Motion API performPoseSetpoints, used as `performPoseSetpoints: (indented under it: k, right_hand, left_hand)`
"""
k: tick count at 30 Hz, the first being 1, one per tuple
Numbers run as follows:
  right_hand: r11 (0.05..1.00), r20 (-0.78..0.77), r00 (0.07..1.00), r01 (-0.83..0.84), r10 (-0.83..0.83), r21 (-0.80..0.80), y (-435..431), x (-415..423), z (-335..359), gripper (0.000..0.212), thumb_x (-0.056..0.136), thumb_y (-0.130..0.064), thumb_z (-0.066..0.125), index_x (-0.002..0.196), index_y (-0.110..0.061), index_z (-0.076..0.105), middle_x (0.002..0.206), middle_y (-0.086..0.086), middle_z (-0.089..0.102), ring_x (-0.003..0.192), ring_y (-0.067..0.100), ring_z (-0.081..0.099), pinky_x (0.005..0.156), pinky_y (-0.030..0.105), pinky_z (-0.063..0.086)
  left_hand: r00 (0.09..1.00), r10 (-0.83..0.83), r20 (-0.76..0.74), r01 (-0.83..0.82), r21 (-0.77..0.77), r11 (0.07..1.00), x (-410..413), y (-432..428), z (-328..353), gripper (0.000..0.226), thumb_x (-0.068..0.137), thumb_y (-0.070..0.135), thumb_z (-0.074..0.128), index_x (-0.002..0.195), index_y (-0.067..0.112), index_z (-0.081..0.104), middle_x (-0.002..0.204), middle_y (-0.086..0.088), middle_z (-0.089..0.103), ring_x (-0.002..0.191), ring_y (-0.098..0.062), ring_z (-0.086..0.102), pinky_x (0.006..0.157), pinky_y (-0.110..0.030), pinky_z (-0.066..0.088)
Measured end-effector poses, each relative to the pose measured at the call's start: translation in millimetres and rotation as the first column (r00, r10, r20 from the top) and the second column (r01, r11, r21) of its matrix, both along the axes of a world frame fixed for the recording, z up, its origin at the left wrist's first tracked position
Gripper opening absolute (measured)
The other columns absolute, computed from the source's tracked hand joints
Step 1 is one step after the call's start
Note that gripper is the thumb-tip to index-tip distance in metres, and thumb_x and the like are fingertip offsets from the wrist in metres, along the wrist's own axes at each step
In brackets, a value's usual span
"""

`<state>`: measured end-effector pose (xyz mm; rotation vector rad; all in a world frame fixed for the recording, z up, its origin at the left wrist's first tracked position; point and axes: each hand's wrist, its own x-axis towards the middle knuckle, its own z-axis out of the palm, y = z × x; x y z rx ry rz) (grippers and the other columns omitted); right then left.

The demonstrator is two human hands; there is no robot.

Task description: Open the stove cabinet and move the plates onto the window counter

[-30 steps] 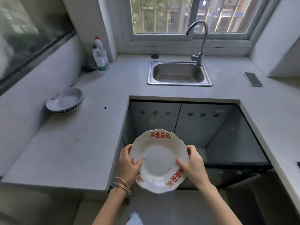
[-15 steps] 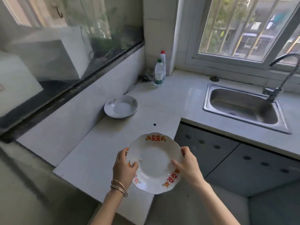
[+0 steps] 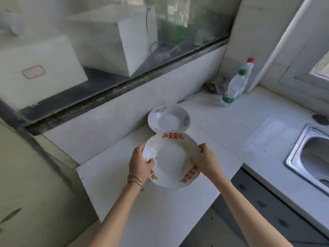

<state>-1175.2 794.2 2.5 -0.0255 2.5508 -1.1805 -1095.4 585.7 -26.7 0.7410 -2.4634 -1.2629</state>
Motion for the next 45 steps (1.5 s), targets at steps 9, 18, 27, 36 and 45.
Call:
performPoseSetpoints:
  k: [9, 18, 27, 36, 45]
  right_hand:
    - [0.997, -0.008, 0.997, -0.072, 0.072, -0.03, -34.8, -113.1, -15.5, 0.023, 0.079, -0.022, 0.059, 0.097, -0.014, 0.048, 0.084, 0.0, 0.059, 0.071, 0.015, 0.059, 0.054, 0.032, 0.051]
    - [0.992, -0.041, 0.992, -0.113, 0.115, 0.049, -59.7, -171.2, -34.3, 0.034, 0.074, -0.013, 0.059, 0.107, -0.008, 0.051, 0.092, 0.006, 0.06, 0.08, 0.025, 0.062, 0.063, 0.04, 0.056]
    - [0.943, -0.152, 0.966, -0.158, 0.209, 0.293, -64.0, -197.2, -44.6, 0.039, 0.079, -0.025, 0.062, 0.113, -0.007, 0.054, 0.105, 0.006, 0.043, 0.078, 0.026, 0.054, 0.06, 0.031, 0.046]
    - [0.886, -0.203, 0.938, -0.174, 0.282, 0.429, -70.8, -220.6, -54.3, 0.039, 0.087, -0.033, 0.057, 0.117, -0.009, 0.047, 0.109, 0.008, 0.043, 0.071, 0.021, 0.05, 0.051, 0.027, 0.041]
    - [0.828, -0.279, 0.851, -0.273, 0.446, 0.489, -52.1, -200.4, -30.9, 0.055, 0.094, -0.039, 0.045, 0.14, -0.014, 0.029, 0.134, 0.007, 0.044, 0.119, 0.024, 0.045, 0.099, 0.037, 0.04]
  left_hand:
    - [0.997, 0.077, 0.016, -0.077, 0.012, 0.997, -96.1, -24.2, -14.6, 0.042, 0.069, 0.005, 0.067, 0.108, 0.012, 0.057, 0.104, -0.009, 0.061, 0.09, -0.026, 0.058, 0.071, -0.027, 0.043]
    - [0.99, 0.128, 0.051, -0.128, -0.009, 0.992, -150.8, -46.3, -27.9, 0.042, 0.066, 0.008, 0.067, 0.108, 0.011, 0.059, 0.101, -0.008, 0.063, 0.081, -0.023, 0.059, 0.066, -0.026, 0.043]
    - [0.985, 0.086, 0.15, -0.08, -0.05, 0.996, -181.5, -57.2, -40.1, 0.039, 0.064, 0.021, 0.064, 0.102, 0.018, 0.061, 0.098, -0.004, 0.064, 0.082, -0.021, 0.059, 0.066, -0.031, 0.052]
    - [0.962, 0.185, 0.2, -0.14, -0.219, 0.966, -191.6, -45.4, -43.4, 0.046, 0.077, 0.025, 0.062, 0.122, 0.024, 0.051, 0.11, -0.009, 0.048, 0.09, -0.031, 0.056, 0.064, -0.036, 0.048]
    - [0.98, -0.005, 0.201, 0.108, -0.503, 0.857, -169.8, -48.7, -19.9, 0.048, 0.087, 0.04, 0.052, 0.129, 0.017, 0.049, 0.119, -0.004, 0.052, 0.103, -0.024, 0.052, 0.076, -0.033, 0.049]
